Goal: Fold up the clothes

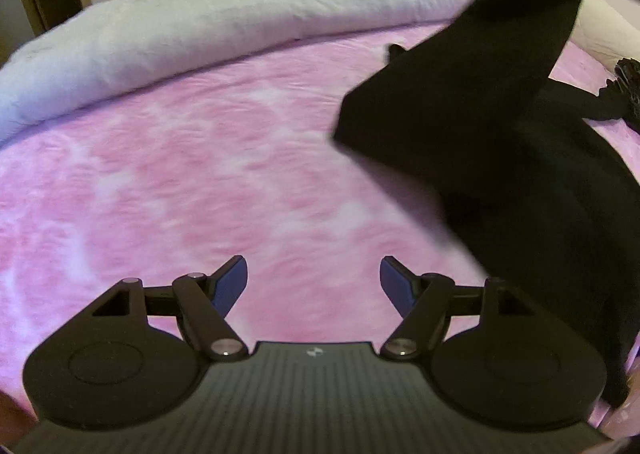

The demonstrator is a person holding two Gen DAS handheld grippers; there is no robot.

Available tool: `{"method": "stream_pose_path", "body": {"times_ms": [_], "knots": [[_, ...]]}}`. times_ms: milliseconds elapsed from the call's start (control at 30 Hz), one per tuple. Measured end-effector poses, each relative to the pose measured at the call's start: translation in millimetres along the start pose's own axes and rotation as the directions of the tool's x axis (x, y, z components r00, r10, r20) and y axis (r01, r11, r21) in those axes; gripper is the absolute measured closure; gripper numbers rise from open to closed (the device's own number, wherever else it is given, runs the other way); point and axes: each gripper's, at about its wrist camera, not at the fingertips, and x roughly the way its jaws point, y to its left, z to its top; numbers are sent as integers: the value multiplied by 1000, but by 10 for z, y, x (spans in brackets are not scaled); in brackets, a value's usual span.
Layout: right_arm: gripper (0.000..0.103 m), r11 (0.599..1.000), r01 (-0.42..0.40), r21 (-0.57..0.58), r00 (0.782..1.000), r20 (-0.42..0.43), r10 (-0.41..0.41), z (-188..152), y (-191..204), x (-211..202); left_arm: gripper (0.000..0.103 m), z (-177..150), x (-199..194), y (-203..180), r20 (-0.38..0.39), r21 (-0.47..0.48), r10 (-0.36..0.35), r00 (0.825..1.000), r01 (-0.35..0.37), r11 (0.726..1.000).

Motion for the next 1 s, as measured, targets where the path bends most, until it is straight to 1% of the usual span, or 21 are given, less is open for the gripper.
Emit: {"method": "stream_pose_path", "body": {"times_ms": [67, 133, 200, 233, 300, 367, 467, 500, 567, 600, 633, 700, 733, 833, 933, 1000], "knots": [[92, 996, 67, 59, 997, -37, -65, -203, -640, 69, 34, 128, 175, -394, -32, 0, -8, 999, 8, 1000], [92, 985, 115, 132, 988, -122, -99, -482, -1186, 212, 34, 237, 353, -753, -54, 3, -15, 998, 15, 1000], [92, 975, 141, 173, 969, -224, -101, -792, -1589, 365, 34, 319, 530, -1066, -72, 14, -18, 997, 19, 1000], [92, 973, 146, 178, 958, -270, -95, -918, -1720, 457, 34, 352, 617, -1203, -80, 22, -17, 997, 19, 1000], [92, 972, 149, 181, 940, -332, -82, -1090, -1914, 548, 34, 408, 841, -1400, -104, 48, -2, 995, 7, 999], [92, 969, 136, 205, 939, -339, -60, -1116, -1977, 538, 34, 442, 1072, -1560, -126, 75, 24, 992, -15, 997], [92, 962, 115, 247, 943, -332, -27, -1073, -2030, 509, 34, 467, 1324, -1650, -143, 70, 56, 988, -46, 997], [92, 960, 108, 259, 946, -324, -19, -1039, -2043, 421, 34, 474, 1386, -1658, -138, 61, 71, 988, -63, 996], [92, 954, 98, 283, 950, -312, -5, -992, -2032, 289, 36, 494, 1476, -1600, -100, 8, 124, 987, -124, 992], [92, 952, 96, 290, 950, -312, -1, -994, -2043, 245, 37, 495, 1502, -1524, -93, -39, 154, 984, -159, 987], [92, 952, 99, 289, 948, -319, -2, -992, -2035, 153, 38, 487, 1517, -1447, -94, -88, 177, 980, -186, 979], [92, 950, 120, 287, 937, -350, -13, -1077, -2063, 162, 37, 412, 1516, -1264, -110, -197, 202, 973, -220, 955], [92, 949, 132, 287, 929, -369, -18, -1137, -2085, 191, 36, 361, 1499, -1203, -114, -226, 208, 971, -229, 947], [92, 949, 169, 267, 903, -428, -40, -1342, -2095, 223, 35, 234, 1457, -1106, -112, -267, 204, 973, -227, 937], [92, 946, 203, 253, 880, -472, -62, -1480, -2097, 250, 35, 176, 1457, -1045, -134, -315, 149, 980, -184, 931], [91, 941, 223, 253, 876, -477, -79, -1499, -2102, 233, 36, 163, 1385, -1049, -140, -304, 126, 982, -163, 939]]}}
